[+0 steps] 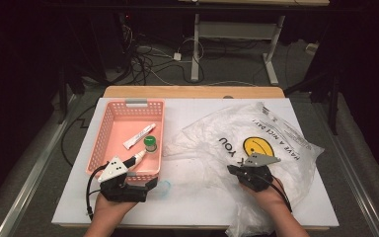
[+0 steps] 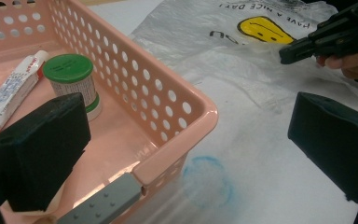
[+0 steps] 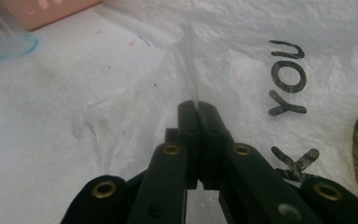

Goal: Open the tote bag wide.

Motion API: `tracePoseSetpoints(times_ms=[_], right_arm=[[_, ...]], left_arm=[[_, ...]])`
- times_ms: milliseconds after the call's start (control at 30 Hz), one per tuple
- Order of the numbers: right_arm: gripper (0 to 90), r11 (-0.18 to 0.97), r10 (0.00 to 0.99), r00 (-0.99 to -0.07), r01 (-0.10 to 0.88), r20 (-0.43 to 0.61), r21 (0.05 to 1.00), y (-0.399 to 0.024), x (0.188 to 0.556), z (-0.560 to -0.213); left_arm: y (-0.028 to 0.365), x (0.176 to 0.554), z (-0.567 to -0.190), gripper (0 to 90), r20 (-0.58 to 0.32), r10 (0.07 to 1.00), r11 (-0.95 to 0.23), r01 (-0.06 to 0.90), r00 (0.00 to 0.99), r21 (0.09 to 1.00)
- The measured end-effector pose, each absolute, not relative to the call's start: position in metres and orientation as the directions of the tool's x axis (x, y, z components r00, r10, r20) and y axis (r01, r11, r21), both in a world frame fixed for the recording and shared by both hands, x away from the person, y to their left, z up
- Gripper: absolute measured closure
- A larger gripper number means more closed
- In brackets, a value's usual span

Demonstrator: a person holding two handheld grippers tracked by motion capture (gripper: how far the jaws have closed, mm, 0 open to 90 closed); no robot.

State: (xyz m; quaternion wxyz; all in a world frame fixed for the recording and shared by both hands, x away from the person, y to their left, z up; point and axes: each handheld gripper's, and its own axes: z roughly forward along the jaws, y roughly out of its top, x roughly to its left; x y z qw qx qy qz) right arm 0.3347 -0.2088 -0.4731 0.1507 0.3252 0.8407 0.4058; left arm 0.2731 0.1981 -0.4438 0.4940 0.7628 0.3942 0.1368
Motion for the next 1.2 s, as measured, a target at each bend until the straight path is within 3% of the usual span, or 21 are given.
tracePoseSetpoints(times_ms=[1200], right_arm=[[90.0,0.329,0.694,-0.718,0.249,-0.055,0.911,-0.223,0.321,-0.416]], left_arm=[[0.208,0.277,-0.44,0.0,-0.171,0.769,-0.189,0.475,0.616,0.859]])
